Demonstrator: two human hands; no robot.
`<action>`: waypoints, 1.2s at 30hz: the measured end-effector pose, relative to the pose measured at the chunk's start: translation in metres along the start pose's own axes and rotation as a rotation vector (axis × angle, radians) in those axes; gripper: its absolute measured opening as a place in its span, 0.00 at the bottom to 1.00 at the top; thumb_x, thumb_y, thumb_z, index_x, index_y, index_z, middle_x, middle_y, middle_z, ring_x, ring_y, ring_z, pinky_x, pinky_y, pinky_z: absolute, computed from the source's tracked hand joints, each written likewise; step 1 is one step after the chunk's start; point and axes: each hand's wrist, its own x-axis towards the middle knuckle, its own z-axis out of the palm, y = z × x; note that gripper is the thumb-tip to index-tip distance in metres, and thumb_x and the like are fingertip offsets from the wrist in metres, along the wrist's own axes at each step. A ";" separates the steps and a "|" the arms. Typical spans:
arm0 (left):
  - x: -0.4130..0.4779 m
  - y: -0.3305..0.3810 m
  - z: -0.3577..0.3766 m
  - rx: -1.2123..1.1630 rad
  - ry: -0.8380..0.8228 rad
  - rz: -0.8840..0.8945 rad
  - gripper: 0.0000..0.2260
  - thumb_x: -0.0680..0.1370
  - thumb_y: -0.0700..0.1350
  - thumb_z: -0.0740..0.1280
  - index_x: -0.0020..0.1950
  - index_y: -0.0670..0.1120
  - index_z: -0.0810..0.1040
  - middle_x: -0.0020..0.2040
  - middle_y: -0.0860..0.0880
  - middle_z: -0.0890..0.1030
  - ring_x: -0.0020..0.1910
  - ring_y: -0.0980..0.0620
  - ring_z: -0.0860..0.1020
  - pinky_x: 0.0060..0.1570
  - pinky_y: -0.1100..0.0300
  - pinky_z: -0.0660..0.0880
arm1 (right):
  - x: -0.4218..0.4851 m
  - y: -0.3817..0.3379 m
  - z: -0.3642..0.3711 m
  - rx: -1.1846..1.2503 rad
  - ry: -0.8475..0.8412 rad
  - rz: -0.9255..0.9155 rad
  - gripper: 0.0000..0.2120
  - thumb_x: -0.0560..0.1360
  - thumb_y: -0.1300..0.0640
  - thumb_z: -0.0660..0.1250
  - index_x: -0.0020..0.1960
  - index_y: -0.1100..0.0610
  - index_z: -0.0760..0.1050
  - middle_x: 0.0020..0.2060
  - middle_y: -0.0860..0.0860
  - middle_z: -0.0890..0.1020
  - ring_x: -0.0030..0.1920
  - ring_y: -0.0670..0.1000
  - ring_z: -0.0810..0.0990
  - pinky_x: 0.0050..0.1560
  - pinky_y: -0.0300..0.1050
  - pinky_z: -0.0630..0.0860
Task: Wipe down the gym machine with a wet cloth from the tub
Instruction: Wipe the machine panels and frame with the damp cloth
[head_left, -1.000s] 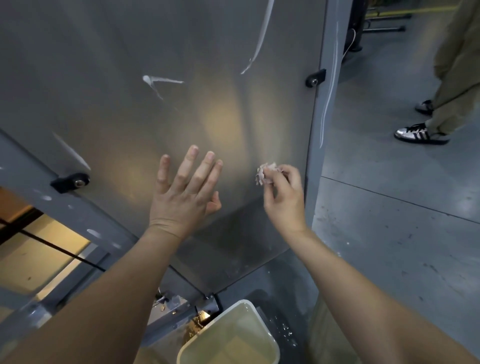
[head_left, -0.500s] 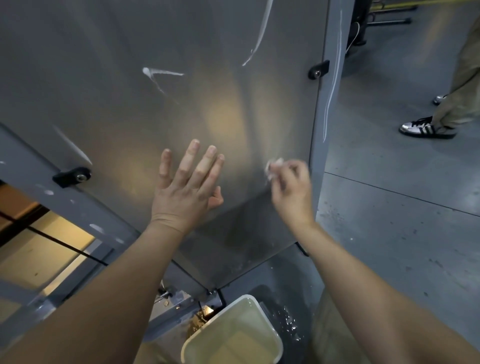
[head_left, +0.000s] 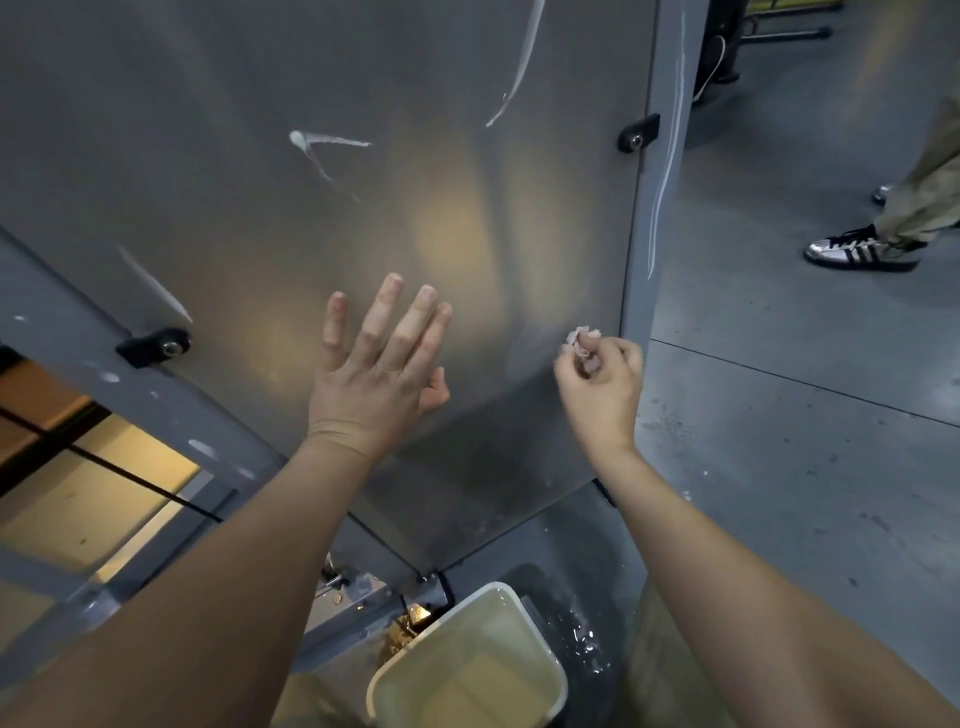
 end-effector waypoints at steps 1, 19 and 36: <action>0.000 0.000 0.000 0.002 0.000 -0.006 0.26 0.75 0.52 0.67 0.73 0.47 0.77 0.74 0.47 0.74 0.77 0.42 0.65 0.77 0.35 0.49 | -0.005 -0.004 0.000 0.017 -0.008 0.007 0.03 0.77 0.63 0.72 0.51 0.60 0.83 0.54 0.54 0.72 0.43 0.30 0.77 0.50 0.22 0.70; 0.003 -0.001 -0.017 -0.003 -0.098 -0.021 0.27 0.75 0.50 0.66 0.75 0.48 0.74 0.76 0.49 0.73 0.78 0.44 0.63 0.78 0.37 0.48 | 0.016 -0.010 0.005 -0.027 0.118 0.000 0.07 0.79 0.63 0.67 0.56 0.65 0.76 0.52 0.57 0.74 0.44 0.41 0.72 0.55 0.44 0.74; 0.002 -0.022 -0.099 -0.324 -0.161 -0.350 0.15 0.73 0.38 0.67 0.59 0.41 0.82 0.64 0.41 0.77 0.72 0.41 0.68 0.78 0.41 0.58 | -0.030 -0.083 0.033 -0.011 -0.143 -0.712 0.08 0.77 0.69 0.70 0.56 0.68 0.78 0.54 0.63 0.76 0.51 0.47 0.76 0.61 0.28 0.69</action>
